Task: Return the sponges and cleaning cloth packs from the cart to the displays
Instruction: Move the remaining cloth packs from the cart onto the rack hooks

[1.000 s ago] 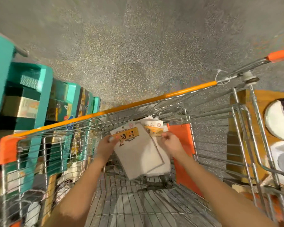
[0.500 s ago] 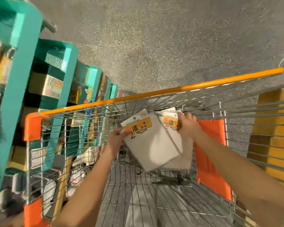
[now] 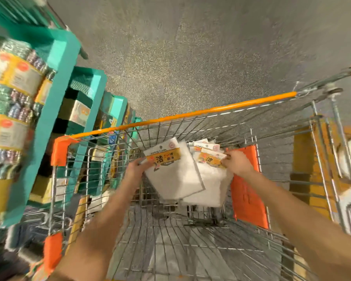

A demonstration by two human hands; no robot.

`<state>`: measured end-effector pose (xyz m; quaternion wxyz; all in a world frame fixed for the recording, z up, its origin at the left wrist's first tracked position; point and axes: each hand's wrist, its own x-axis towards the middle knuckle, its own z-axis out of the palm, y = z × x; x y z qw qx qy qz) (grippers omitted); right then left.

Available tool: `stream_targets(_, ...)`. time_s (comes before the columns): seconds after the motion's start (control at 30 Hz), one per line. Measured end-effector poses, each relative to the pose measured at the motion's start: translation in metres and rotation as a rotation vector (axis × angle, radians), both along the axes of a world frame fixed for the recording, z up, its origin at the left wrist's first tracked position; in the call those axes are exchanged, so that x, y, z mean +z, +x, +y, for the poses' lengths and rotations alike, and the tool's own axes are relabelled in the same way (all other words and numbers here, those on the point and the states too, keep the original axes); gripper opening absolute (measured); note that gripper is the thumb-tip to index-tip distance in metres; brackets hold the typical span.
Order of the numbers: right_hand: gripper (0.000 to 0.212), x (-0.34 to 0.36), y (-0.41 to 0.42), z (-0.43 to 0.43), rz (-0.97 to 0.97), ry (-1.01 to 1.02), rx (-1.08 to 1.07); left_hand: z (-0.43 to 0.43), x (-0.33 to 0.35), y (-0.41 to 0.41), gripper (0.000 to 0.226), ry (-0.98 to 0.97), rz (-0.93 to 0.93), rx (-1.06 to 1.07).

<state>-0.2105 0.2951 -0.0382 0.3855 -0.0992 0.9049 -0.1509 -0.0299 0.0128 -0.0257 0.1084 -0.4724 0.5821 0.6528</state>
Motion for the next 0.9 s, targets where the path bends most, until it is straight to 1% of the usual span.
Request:
stream_targets(0.03, 0.014, 0.015, 0.000, 0.000, 0.018, -0.024, 0.013, -0.002, 0.012, 0.000, 0.008, -0.003, 0.014, 0.019)
stream_targets(0.07, 0.022, 0.028, 0.001, -0.001, 0.036, -0.059, 0.020, -0.005, 0.021, 0.001, 0.007, 0.001, 0.034, 0.032)
stream_targets(0.13, 0.028, 0.057, 0.001, -0.003, 0.067, -0.114, 0.034, -0.010, 0.044, 0.005, 0.008, -0.005, 0.090, 0.017)
stream_targets(0.27, 0.037, 0.121, 0.003, -0.008, 0.103, -0.248, 0.086, -0.018, 0.095, 0.022, 0.023, -0.060, 0.186, 0.013)
stream_targets(0.33, 0.034, 0.156, 0.011, -0.010, 0.139, -0.318, 0.132, -0.021, 0.122, 0.039, 0.026, -0.123, 0.244, 0.026)
stream_targets(0.43, 0.026, 0.205, 0.028, -0.010, 0.211, -0.412, 0.181, -0.019, 0.169, 0.073, 0.023, -0.193, 0.366, 0.036)
stream_targets(0.53, 0.014, 0.258, 0.059, -0.012, 0.209, -0.580, 0.193, -0.012, 0.219, 0.124, 0.040, -0.293, 0.449, 0.101)
stream_targets(0.63, 0.014, 0.305, 0.096, -0.019, 0.186, -0.693, 0.236, -0.009, 0.260, 0.181, 0.029, -0.362, 0.492, 0.213)
stream_targets(0.73, 0.012, 0.344, 0.135, -0.043, 0.178, -0.762, 0.334, -0.011, 0.297, 0.244, 0.036, -0.439, 0.532, 0.365)
stream_targets(0.83, 0.005, 0.381, 0.183, -0.082, 0.120, -0.842, 0.435, -0.017, 0.325, 0.315, 0.026, -0.511, 0.553, 0.510)
stream_targets(0.9, 0.007, 0.395, 0.208, -0.106, 0.074, -0.884, 0.468, -0.019, 0.342, 0.352, 0.025, -0.527, 0.579, 0.552)
